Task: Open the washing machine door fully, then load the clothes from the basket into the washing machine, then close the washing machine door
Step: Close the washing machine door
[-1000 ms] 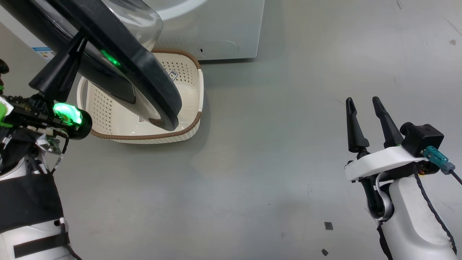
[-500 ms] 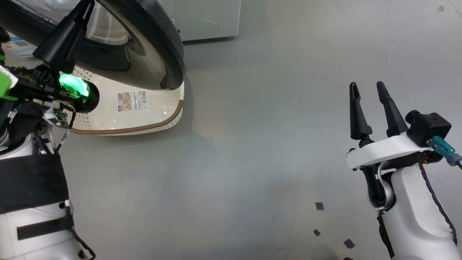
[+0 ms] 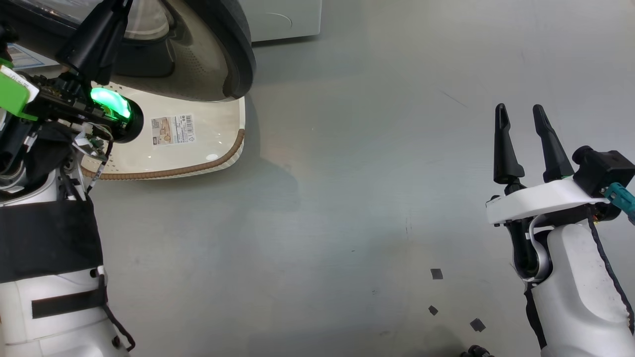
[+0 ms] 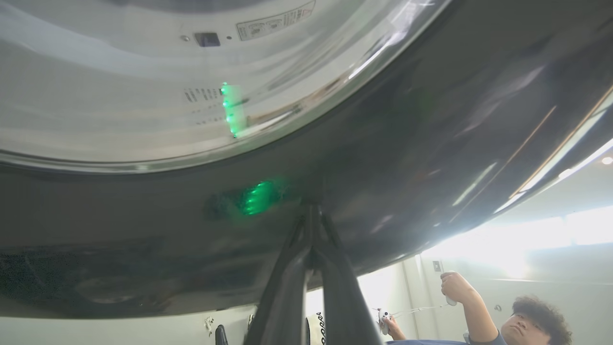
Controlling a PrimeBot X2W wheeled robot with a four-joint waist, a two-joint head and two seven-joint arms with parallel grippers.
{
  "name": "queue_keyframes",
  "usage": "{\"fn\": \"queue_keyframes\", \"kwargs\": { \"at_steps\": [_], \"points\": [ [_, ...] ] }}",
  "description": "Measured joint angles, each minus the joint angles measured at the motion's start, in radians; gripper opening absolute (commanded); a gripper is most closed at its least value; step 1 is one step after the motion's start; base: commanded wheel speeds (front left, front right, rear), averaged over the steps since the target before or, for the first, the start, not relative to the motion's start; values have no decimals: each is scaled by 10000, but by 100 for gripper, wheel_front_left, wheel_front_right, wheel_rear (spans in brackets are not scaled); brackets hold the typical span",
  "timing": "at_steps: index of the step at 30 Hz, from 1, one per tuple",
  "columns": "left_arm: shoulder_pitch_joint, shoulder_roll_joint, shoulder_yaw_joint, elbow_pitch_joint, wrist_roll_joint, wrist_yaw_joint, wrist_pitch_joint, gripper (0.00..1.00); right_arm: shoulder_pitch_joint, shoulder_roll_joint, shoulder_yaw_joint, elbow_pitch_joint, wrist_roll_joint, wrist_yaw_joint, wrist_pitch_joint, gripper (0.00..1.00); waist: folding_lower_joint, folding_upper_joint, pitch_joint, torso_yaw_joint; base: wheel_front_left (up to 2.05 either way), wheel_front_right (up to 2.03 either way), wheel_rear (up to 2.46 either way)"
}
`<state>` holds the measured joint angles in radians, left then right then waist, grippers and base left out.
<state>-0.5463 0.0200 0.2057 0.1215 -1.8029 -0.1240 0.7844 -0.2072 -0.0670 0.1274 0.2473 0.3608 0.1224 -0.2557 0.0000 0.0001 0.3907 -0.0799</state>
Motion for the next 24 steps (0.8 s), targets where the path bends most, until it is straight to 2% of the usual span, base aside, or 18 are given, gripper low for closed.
{"fn": "queue_keyframes", "kwargs": {
  "at_steps": [10, 24],
  "points": [
    [65, -8, -29, 230, -29, 0, -667, 0, -61, 4, -88, 48, -4, 0, 0, 100, 0, 0, -378, 395, 0, 0, 0],
    [1088, -8, 274, 261, -29, 0, -1582, 0, 16, 29, 98, 359, -4, 0, 0, 100, 0, 0, -1336, 787, 0, 0, 0]
  ]
}}
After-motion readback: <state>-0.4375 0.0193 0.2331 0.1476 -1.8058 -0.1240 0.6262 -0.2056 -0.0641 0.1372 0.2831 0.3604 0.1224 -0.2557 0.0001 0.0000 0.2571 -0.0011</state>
